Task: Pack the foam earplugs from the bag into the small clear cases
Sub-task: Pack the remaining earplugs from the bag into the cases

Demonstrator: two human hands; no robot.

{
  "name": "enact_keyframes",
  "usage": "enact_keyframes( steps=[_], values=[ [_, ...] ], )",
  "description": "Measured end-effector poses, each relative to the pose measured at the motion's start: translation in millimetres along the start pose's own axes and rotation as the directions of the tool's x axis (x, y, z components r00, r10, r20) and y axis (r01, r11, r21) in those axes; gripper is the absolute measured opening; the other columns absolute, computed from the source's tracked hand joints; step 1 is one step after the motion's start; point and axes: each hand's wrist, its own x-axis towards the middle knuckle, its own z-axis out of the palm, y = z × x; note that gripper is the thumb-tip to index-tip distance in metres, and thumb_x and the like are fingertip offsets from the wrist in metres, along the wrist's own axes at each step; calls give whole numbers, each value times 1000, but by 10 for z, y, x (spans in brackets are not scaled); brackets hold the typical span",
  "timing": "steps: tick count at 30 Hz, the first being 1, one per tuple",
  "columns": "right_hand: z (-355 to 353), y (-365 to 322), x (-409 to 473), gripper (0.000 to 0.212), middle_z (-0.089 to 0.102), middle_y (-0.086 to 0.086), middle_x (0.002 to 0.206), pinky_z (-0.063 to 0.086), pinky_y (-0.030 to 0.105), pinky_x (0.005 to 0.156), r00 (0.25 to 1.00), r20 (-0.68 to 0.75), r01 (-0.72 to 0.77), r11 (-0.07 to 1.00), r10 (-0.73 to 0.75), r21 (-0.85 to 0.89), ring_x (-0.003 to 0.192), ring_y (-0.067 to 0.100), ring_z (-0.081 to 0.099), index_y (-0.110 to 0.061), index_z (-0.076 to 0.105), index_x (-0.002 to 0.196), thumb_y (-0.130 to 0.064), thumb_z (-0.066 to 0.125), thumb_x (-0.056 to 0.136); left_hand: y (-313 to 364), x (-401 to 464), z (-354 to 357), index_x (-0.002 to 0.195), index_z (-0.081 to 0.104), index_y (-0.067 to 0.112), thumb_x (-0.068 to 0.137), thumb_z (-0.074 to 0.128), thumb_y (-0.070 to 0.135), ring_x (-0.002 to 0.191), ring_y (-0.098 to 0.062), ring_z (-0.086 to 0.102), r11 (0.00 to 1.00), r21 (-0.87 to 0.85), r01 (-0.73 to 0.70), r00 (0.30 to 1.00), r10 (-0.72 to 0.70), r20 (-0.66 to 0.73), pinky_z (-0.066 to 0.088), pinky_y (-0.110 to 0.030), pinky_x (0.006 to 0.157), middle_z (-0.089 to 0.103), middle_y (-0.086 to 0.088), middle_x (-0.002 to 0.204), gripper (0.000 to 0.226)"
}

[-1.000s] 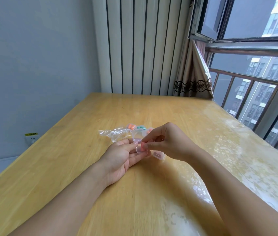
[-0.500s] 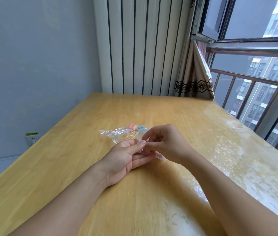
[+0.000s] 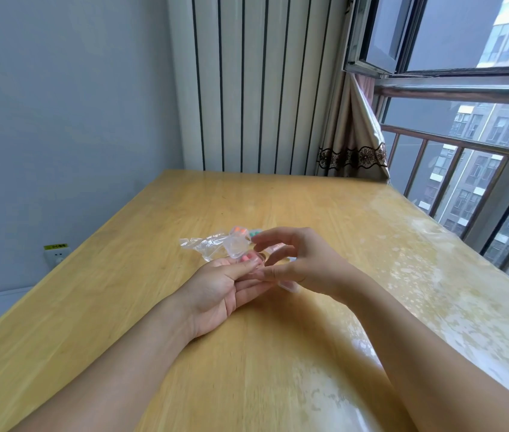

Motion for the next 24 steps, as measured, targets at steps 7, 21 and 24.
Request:
enact_keyframes(
  steps=[7, 21, 24],
  values=[
    [39, 59, 29, 79, 65, -7, 129, 52, 17, 67, 998, 36, 60, 993, -56, -103, 94, 13, 61, -30, 57, 139, -10, 91, 71, 25, -58, 48, 112, 64, 0, 100, 53, 3, 93, -27, 76, 994, 108, 16, 999, -21, 44, 62, -34, 87, 77, -14, 90, 16],
    [70, 78, 31, 23, 69, -7, 80, 46, 16, 50, 995, -27, 98, 994, -100, -54, 78, 13, 63, -7, 72, 93, -9, 88, 77, 102, -67, 54, 128, 61, 4, 100, 47, 39, 92, -34, 75, 987, 142, 80, 993, -91, 76, 63, -32, 70, 73, -22, 100, 47],
    [88, 73, 31, 23, 68, 8, 77, 43, 17, 44, 998, -38, 45, 999, -45, -26, 67, 15, 62, -3, 71, 96, -10, 86, 80, 83, -59, 63, 110, 64, 8, 104, 43, 36, 86, -33, 76, 986, 150, 66, 997, -72, 35, 62, -31, 66, 74, -20, 91, 35]
  ],
)
